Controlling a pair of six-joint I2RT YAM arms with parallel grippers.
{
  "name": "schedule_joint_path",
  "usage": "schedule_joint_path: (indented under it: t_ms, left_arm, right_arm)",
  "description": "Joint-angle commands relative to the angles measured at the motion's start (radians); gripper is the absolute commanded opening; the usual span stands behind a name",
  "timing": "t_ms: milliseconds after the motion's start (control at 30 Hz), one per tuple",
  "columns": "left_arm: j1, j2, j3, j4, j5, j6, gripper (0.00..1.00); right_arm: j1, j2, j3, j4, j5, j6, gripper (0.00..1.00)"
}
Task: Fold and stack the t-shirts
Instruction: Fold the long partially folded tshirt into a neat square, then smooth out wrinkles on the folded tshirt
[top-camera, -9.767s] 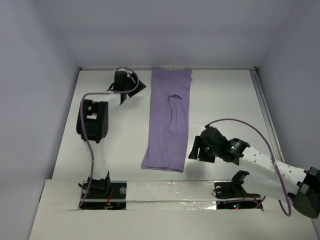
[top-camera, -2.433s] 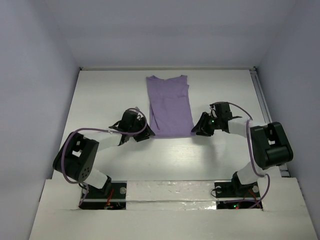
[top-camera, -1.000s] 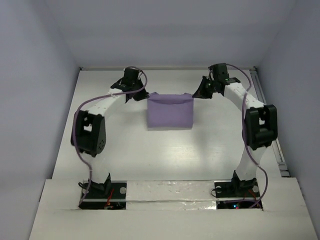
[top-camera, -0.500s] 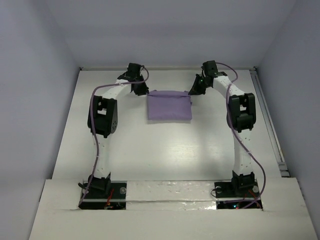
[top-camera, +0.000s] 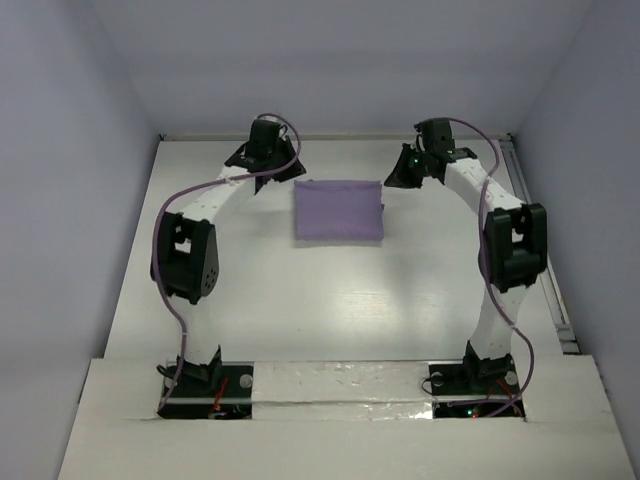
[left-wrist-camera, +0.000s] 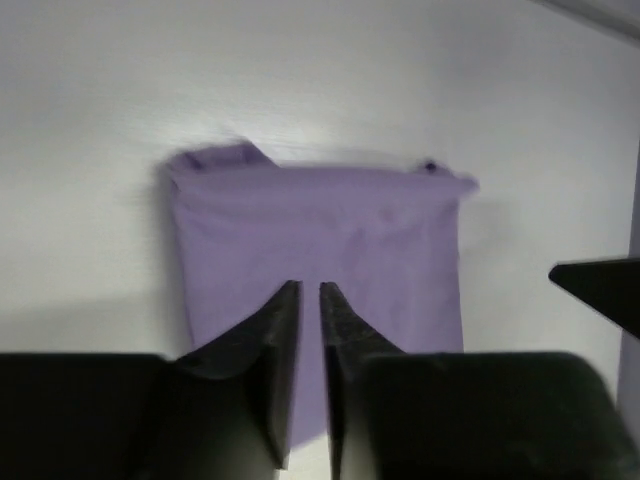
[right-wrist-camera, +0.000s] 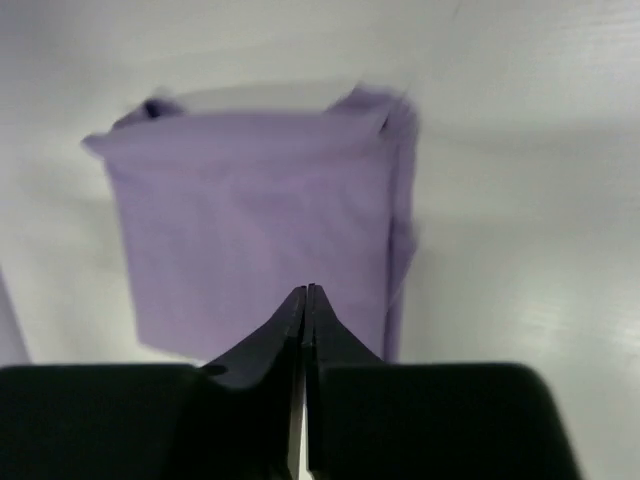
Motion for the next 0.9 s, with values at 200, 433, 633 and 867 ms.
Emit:
schedule_joint_path:
  t_ms: [200,433,633,867]
  left_arm:
    - [-0.145,-0.175,-0.438,0.212,0.055,-0.003,0.0]
    - [-0.145,-0.19,-0.643,0.29,0.038,0.03,0.0]
    - [-0.136,-0.253,-0.725,0.301,0.04,0.042,0.0]
    - [-0.114,-0.319,-0.504,0.201,0.069,0.076,0.0]
  right_arm:
    - [0.093,-0.187,-0.481,0.29,-0.112,0.058,0.0]
    - [0.069,-0.182,-0.671,0.362,-0.054,0.052,0.0]
    - [0.059,-0.239,-0.717,0.347,-0.063,0.047,0.0]
    - [0.059,-0.293,-0.489,0.237,-0.11,0.037,0.0]
